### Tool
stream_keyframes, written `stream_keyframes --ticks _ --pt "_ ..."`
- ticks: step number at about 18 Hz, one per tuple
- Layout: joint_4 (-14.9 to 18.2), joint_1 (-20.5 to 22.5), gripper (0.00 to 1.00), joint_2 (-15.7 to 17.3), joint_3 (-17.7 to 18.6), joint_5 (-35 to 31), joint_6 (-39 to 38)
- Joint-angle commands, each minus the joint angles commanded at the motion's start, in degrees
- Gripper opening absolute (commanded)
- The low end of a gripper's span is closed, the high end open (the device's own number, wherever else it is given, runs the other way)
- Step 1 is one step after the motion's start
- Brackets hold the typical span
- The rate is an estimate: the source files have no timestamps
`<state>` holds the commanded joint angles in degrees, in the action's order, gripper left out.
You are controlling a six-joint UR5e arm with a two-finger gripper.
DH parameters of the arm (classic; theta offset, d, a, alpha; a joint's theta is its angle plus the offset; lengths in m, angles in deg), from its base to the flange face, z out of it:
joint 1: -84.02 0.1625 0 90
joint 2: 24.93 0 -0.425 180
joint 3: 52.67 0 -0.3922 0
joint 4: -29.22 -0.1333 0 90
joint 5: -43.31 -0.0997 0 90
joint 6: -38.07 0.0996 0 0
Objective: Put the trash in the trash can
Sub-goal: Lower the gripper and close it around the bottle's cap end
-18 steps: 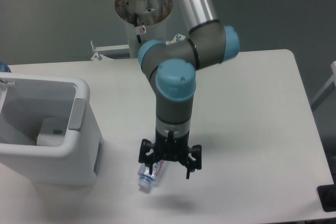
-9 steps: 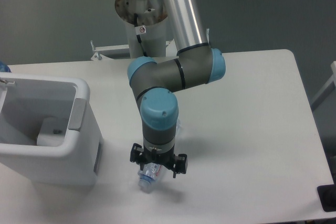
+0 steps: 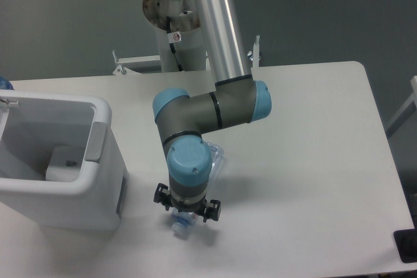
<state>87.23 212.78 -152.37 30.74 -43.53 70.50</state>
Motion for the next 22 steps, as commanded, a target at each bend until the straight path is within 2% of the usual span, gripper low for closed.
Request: stream_keyframes --ticks 4,9,12,15,22 --pt "0.00 0.00 0.71 -0.35 -0.09 0.00 0.09" --pt "0.09 0.00 0.61 -0.53 -0.26 0.00 0.00" --pt "0.18 0.00 0.52 0.00 -0.44 0.00 0.09" --pt "0.18 0.17 0.48 0.88 -0.97 0.09 0.35" --pt "0.09 2.37 0.47 3.69 -3.16 2.28 1.67"
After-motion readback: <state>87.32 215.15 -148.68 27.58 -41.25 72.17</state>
